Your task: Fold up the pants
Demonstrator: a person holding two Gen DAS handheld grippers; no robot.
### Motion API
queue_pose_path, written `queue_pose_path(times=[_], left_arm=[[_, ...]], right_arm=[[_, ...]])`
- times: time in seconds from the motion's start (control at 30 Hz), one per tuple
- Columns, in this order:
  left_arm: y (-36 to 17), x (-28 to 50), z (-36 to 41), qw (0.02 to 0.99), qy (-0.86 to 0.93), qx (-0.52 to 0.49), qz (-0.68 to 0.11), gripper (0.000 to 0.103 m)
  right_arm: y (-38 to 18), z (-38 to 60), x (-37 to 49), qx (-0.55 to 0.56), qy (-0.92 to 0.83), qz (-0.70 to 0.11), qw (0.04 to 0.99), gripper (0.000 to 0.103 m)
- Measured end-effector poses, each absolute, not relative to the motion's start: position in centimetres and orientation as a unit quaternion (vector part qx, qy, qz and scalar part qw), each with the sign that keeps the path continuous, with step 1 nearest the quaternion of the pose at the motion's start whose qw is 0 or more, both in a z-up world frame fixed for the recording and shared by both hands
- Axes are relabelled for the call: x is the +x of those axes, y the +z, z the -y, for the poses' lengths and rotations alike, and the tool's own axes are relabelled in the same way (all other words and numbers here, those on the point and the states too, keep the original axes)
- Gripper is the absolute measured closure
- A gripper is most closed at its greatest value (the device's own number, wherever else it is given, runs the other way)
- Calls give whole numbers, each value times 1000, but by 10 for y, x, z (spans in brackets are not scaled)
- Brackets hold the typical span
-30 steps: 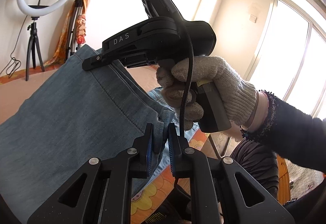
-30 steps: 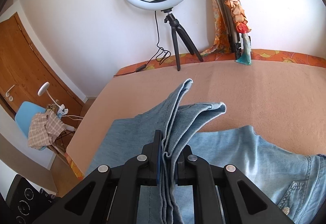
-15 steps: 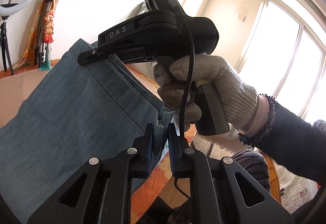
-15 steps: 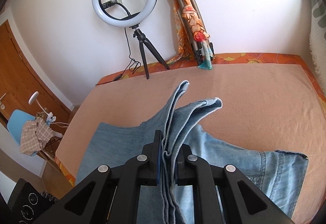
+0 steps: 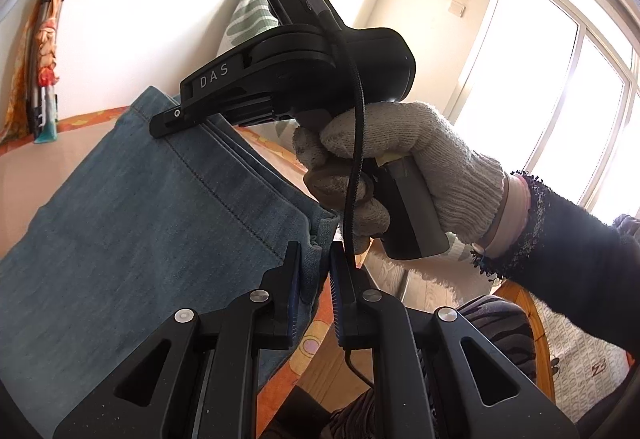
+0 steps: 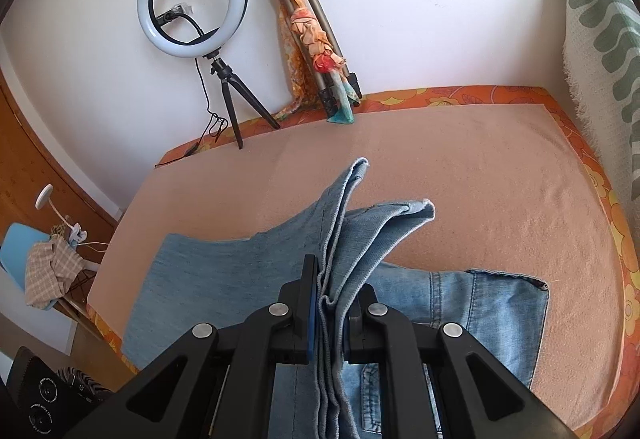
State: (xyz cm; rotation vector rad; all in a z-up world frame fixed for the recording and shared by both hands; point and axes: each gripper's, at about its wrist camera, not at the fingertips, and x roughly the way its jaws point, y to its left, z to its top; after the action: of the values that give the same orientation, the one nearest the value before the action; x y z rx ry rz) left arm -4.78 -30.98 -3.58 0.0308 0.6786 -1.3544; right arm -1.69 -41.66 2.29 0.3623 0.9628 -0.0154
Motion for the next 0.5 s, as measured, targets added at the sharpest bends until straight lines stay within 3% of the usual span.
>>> queue_pose_path(times=[0.5], left_arm=[[-48,-35,352,698,-635,38,-327,91]], right_arm=[[0,472,-50,198,-48,-468,860,96]])
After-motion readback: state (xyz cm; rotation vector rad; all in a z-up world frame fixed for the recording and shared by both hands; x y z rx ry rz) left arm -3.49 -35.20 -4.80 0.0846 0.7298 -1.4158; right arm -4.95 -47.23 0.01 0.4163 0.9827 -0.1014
